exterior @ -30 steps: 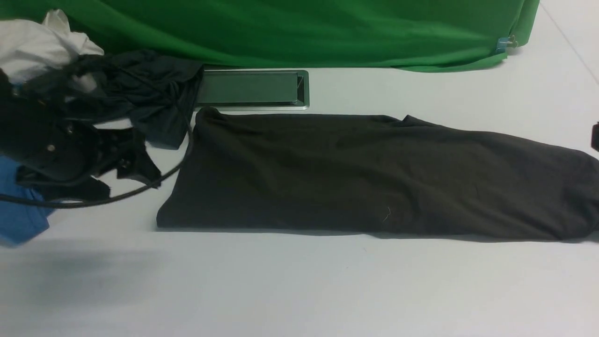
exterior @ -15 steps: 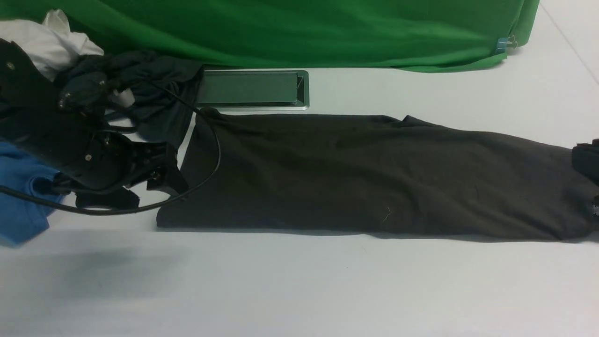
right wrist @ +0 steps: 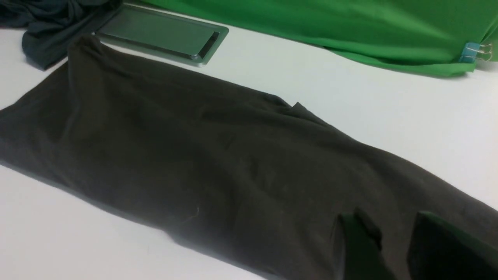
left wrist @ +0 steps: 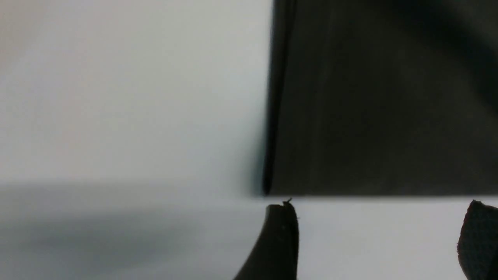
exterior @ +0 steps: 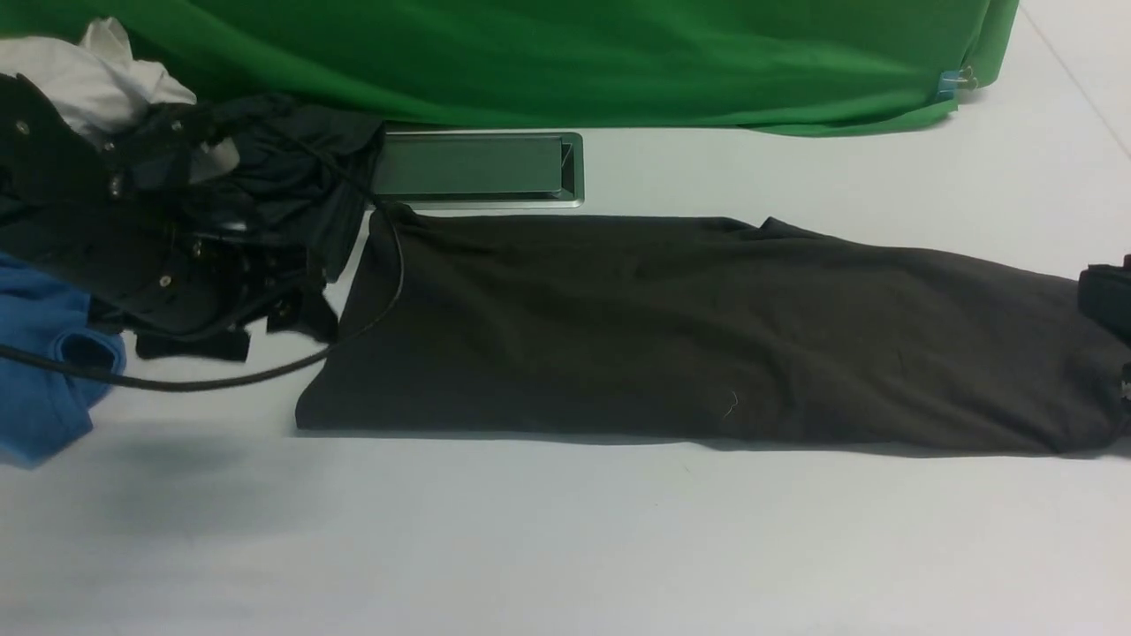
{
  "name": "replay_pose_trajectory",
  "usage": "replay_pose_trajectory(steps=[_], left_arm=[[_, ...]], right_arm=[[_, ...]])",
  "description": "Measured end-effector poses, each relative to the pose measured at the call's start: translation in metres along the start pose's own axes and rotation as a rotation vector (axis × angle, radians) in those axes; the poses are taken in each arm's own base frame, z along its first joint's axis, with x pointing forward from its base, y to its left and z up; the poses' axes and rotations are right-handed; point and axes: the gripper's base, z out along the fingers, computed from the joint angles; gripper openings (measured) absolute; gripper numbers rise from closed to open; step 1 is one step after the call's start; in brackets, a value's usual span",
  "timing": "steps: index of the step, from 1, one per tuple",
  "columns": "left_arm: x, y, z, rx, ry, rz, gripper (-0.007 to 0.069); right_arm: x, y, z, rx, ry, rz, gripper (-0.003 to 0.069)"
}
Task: Fold a long-sleeved shirt on a white desktop.
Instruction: 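Grasp the waist and leg ends of the folded dark trousers and straighten them on the table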
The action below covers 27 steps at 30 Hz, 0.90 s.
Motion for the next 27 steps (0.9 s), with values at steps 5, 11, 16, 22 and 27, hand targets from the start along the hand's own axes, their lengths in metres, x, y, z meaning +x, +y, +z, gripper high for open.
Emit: replay_pose_trajectory(steps=[5, 11, 16, 22, 27], left_arm=[[0.007, -0.003, 0.006, -0.067, 0.050, 0.011, 0.0586], [0.009, -0.008, 0.046, -0.114, 0.129, -0.025, 0.0586], [0.004, 0.001, 0.087, -0.138, 0.132, -0.069, 0.0584], [-0.006, 0.001, 0.099, -0.122, 0.105, -0.056, 0.0524], [-0.008, 0.001, 0.100, -0.111, 0.084, -0.052, 0.0273]], right_arm=[[0.000, 0.000, 0.000, -0.001, -0.002, 0.003, 0.0237], [-0.001, 0.001, 0.000, -0.006, -0.011, 0.017, 0.0238], [-0.001, 0.001, 0.000, -0.007, -0.014, 0.020, 0.0239], [-0.001, 0.001, 0.000, -0.008, -0.014, 0.022, 0.0239], [0.000, 0.001, 0.000, -0.008, -0.012, 0.023, 0.0239]])
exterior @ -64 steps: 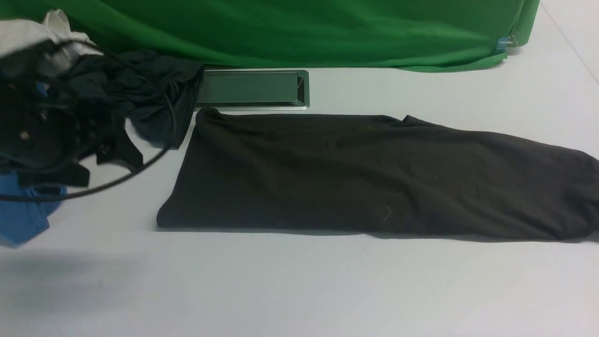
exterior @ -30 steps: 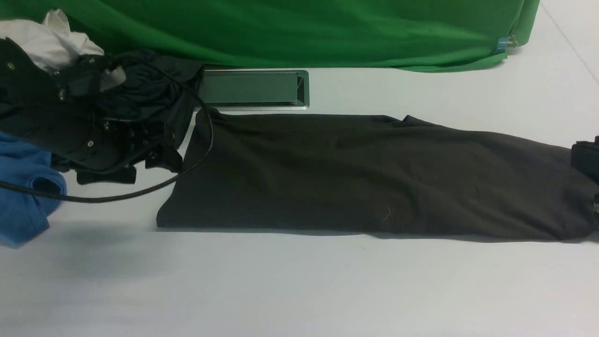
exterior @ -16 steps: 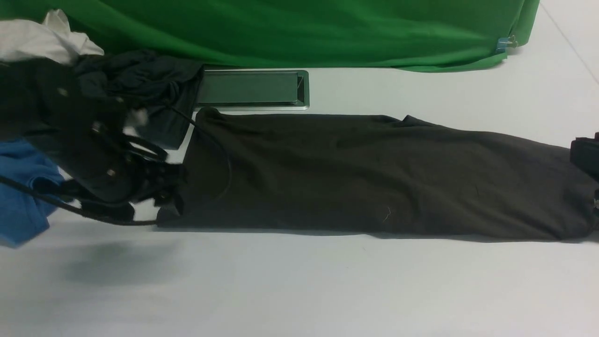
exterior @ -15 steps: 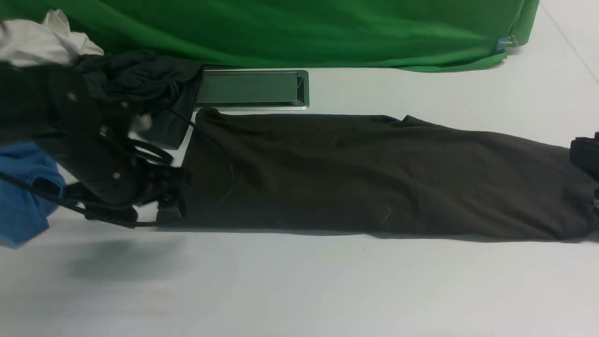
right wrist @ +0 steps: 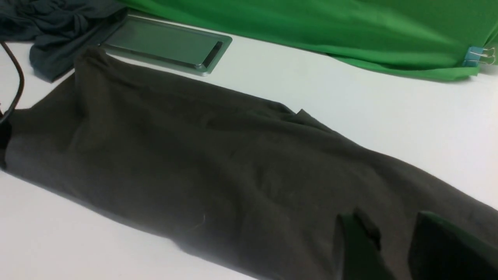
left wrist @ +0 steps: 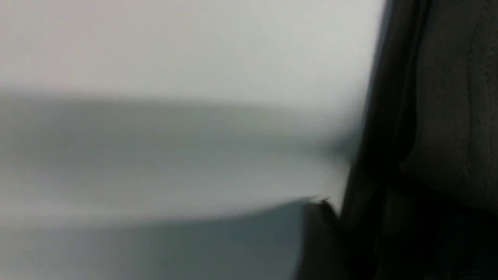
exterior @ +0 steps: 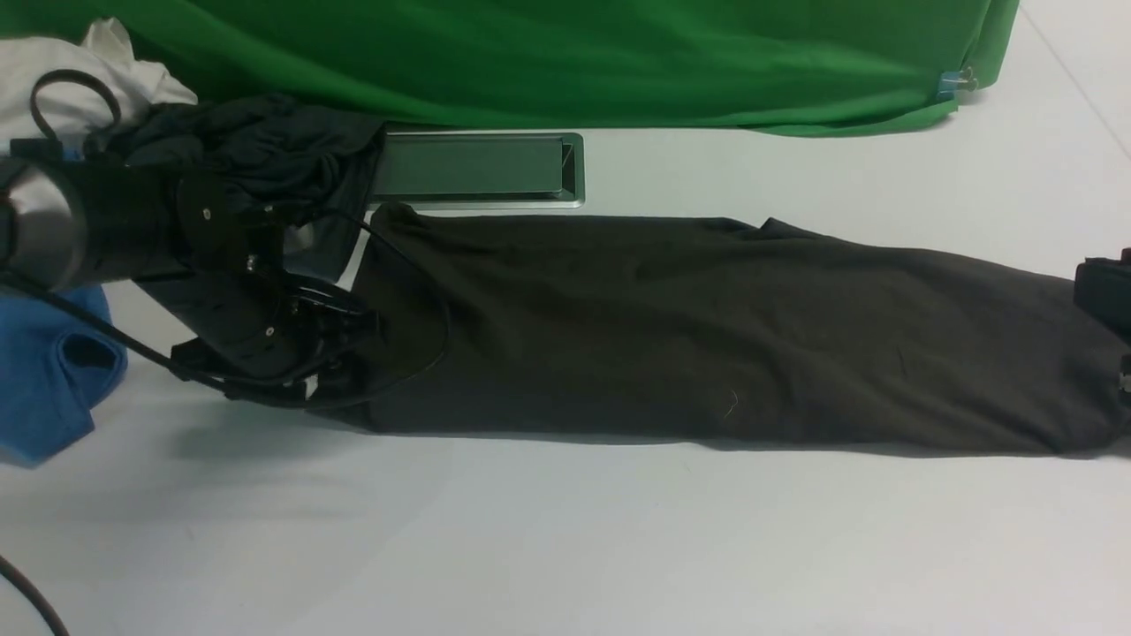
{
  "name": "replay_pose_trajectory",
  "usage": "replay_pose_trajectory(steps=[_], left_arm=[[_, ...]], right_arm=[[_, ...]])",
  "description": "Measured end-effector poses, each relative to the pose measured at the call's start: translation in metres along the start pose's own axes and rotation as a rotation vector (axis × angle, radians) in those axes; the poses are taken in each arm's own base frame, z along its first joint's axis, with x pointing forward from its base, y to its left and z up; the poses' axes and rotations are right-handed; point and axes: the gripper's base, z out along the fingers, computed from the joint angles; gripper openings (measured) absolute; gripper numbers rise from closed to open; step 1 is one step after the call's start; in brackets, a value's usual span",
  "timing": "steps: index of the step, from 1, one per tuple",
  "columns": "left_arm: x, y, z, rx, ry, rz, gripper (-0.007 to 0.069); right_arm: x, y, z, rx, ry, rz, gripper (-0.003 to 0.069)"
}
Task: Fold a long-sleeved shirt on a white desktop.
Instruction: 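Grasp the waist and leg ends of the folded dark trousers and straighten them on the table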
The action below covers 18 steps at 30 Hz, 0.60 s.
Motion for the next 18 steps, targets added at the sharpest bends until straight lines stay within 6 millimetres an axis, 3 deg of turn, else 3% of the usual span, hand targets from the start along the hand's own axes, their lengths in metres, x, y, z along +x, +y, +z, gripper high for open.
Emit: replay_pose_trajectory(steps=[2, 3, 5, 11, 14, 18], left_arm=[[0.000, 0.001, 0.000, 0.003, 0.001, -0.006, 0.0201], [0.000, 0.002, 0.001, 0.008, 0.007, -0.022, 0.0099], [0.000, 0.005, 0.000, 0.018, 0.015, -0.048, 0.0043], [0.012, 0.021, -0.013, 0.022, 0.039, -0.099, 0.0029], [0.028, 0.042, -0.034, 0.003, 0.034, -0.149, 0.0027], [0.038, 0.072, -0.074, -0.007, -0.101, -0.258, 0.0026]], right_arm=[[0.000, 0.000, 0.000, 0.000, 0.000, 0.001, 0.0239], [0.000, 0.000, 0.000, 0.000, 0.000, 0.001, 0.0239], [0.000, 0.000, 0.000, 0.000, 0.000, 0.002, 0.0239], [-0.001, 0.000, 0.000, 0.001, -0.008, 0.045, 0.0237], [-0.003, 0.000, 0.000, 0.004, -0.030, 0.077, 0.0237], [-0.007, -0.001, 0.000, 0.009, -0.075, 0.095, 0.0237]])
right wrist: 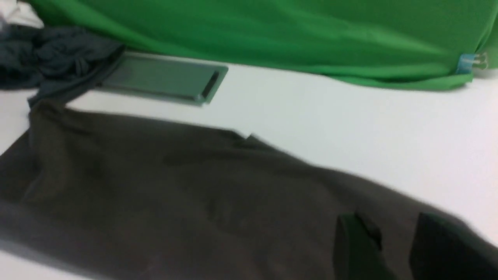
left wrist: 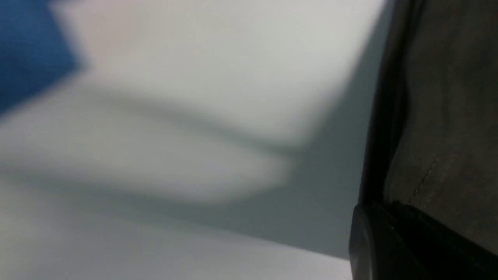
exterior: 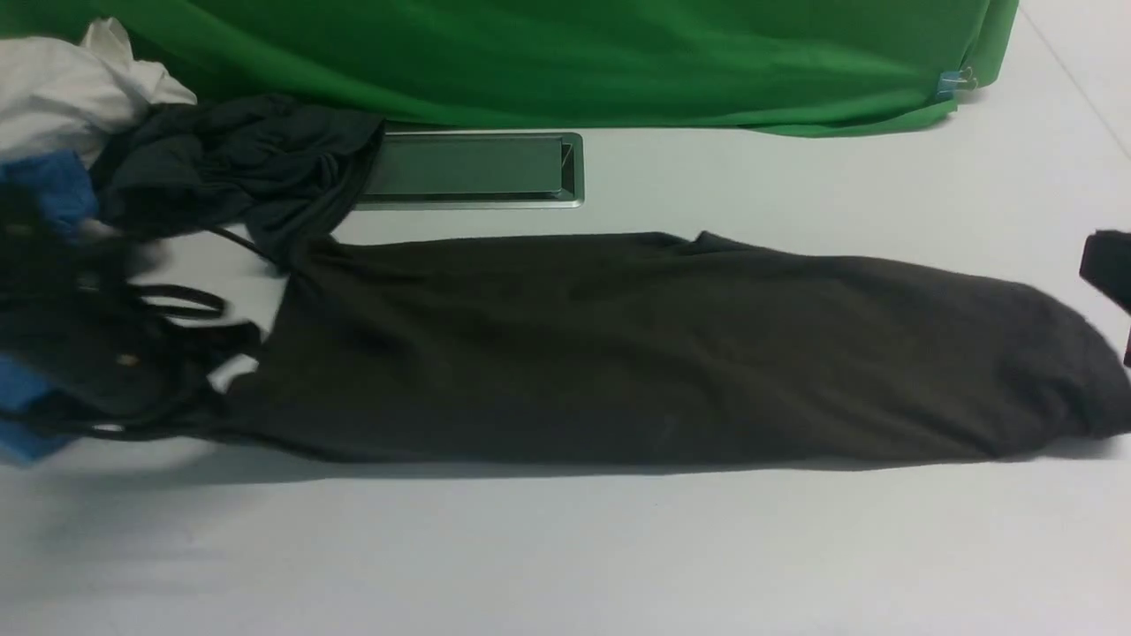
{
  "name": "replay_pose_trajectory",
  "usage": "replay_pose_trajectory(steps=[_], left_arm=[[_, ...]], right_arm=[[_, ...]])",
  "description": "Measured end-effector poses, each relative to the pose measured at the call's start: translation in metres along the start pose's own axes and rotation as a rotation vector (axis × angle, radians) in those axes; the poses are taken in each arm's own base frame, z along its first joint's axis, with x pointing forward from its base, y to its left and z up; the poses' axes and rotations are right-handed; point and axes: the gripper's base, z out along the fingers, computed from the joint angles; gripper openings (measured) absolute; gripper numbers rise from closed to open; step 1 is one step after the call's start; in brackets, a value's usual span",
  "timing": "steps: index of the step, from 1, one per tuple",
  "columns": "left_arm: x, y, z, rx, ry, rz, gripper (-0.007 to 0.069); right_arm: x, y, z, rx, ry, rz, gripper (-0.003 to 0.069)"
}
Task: Fold a long-sleeved shirt on a white desktop.
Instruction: 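Grasp the waist and leg ends of the folded dark trousers and straighten them on the table, then fold the garment over onto itself on the table with the left gripper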
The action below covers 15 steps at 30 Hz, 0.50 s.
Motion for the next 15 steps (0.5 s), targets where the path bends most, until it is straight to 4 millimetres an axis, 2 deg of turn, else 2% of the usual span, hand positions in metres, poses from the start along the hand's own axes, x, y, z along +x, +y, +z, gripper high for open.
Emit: replay_pose_trajectory(steps=[3, 6, 15], left_arm=[[-0.002, 0.019, -0.017, -0.010, -0.069, -0.070, 0.0026], [-0.005, 0.032, -0.024, -0.022, -0.107, -0.113, 0.0026], [-0.007, 0.026, -0.020, 0.065, -0.116, -0.116, 0.0026]], right_arm=[[-0.002, 0.000, 0.000, 0.001, -0.023, 0.003, 0.0239], [-0.003, 0.000, 0.000, 0.002, -0.036, 0.008, 0.0239], [-0.004, 0.000, 0.000, 0.002, -0.043, 0.010, 0.0239]])
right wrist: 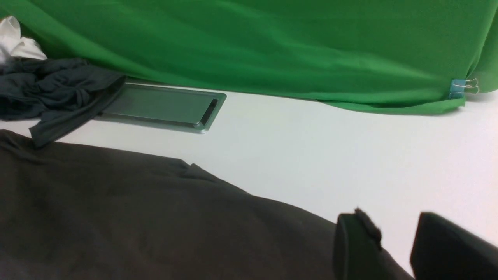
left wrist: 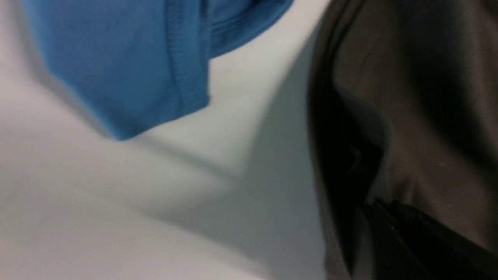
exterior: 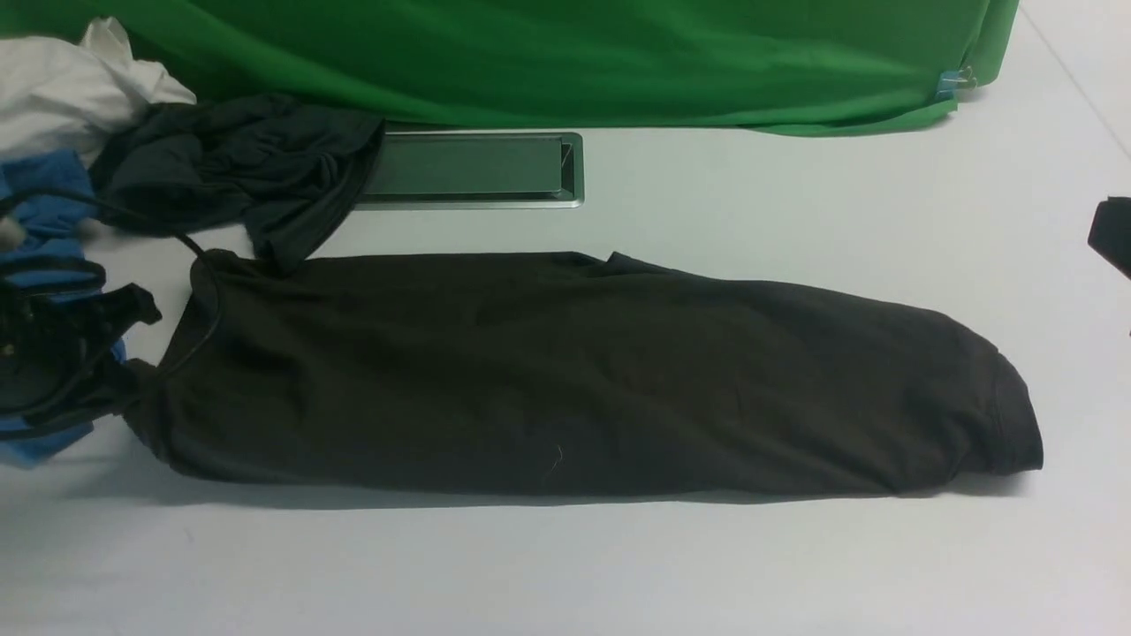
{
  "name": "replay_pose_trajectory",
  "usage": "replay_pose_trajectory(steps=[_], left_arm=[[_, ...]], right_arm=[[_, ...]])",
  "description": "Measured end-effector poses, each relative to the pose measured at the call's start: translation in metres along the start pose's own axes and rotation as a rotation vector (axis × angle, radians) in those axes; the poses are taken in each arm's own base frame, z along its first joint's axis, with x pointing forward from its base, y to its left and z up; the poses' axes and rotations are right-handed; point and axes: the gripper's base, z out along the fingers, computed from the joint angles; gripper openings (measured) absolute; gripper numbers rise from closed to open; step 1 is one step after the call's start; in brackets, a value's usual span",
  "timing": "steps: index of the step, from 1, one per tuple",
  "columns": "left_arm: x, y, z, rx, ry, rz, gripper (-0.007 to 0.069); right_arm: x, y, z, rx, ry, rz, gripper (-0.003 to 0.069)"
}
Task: Fold a long-sleeved shirt on a white desktop.
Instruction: 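Fold the garment over onto itself on the table with the left gripper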
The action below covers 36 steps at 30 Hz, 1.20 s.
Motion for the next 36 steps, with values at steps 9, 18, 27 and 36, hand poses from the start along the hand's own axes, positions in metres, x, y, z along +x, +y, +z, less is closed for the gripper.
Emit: replay_pose_trajectory(steps=[9, 18, 27, 36], left_arm=[[0.001, -0.058, -0.005, 0.341, -0.088, -0.004, 0.0026], [0.051, -0.260, -0.023, 0.718, -0.107, 0.343, 0.0026], [0.210, -0.414, 0.029, 0.930, 0.196, 0.693, 0.0029], [0.271, -0.421, 0.103, 0.793, 0.325, 0.785, 0.0263]], right_arm=[[0.000, 0.000, 0.000, 0.000, 0.000, 0.003, 0.0239], [-0.018, 0.003, -0.007, -0.009, -0.035, -0.001, 0.0240], [-0.054, 0.010, -0.036, -0.033, -0.124, -0.013, 0.0240], [-0.051, 0.010, -0.038, -0.036, -0.080, -0.017, 0.0240]])
